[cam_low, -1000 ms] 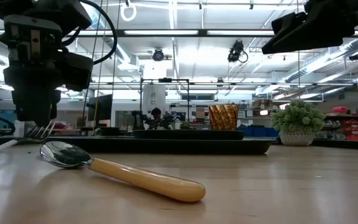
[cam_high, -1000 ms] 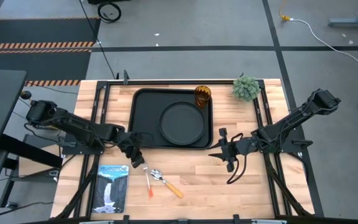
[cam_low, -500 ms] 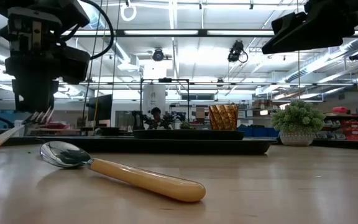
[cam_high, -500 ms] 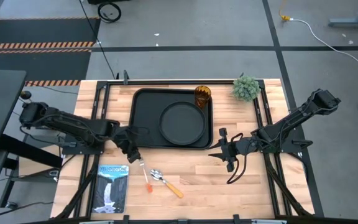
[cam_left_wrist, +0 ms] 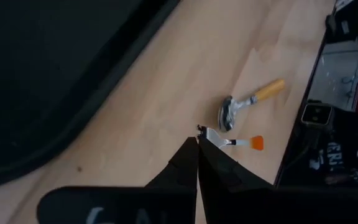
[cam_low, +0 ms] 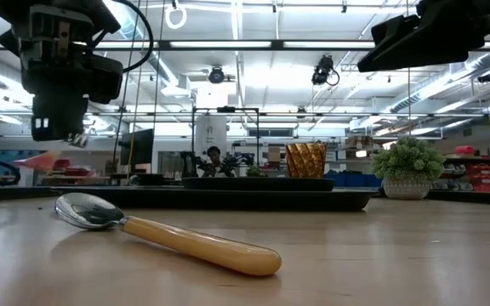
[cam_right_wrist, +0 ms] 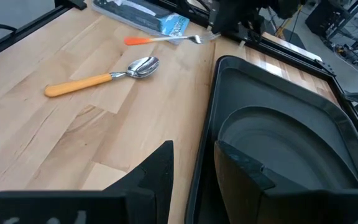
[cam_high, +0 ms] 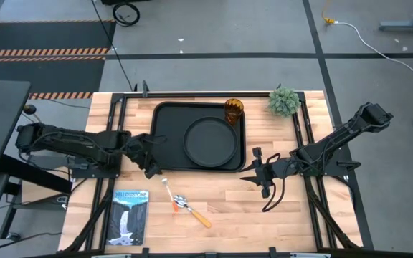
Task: Pick and place plate/cup/fork/spoon on tray
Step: Put the orange fork on the black serving tray
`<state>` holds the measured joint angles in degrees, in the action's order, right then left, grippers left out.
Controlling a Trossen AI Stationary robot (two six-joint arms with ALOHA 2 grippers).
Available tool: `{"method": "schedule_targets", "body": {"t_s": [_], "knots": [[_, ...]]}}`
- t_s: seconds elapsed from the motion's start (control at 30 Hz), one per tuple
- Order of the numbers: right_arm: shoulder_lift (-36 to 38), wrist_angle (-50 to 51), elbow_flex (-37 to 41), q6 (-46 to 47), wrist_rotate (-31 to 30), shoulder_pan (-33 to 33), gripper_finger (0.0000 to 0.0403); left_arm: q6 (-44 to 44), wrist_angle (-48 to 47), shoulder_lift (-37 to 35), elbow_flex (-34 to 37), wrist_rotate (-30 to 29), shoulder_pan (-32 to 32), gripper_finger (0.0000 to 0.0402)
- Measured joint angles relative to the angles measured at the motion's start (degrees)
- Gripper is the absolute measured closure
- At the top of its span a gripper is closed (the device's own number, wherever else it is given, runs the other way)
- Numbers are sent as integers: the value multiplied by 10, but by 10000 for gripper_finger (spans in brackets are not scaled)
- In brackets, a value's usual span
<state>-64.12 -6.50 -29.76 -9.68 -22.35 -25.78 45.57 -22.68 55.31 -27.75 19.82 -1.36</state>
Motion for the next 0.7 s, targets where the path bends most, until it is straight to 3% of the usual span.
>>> {"method": "schedule_targets", "body": {"t_s": [0.3, 0.7], "knots": [[0, -8, 0, -5, 0, 0, 280, -76, -4, 0, -3, 23, -107, 395], [0, -16, 0, -1, 0, 0, 280, -238, -113, 51, -117, 39, -241, 395]]}}
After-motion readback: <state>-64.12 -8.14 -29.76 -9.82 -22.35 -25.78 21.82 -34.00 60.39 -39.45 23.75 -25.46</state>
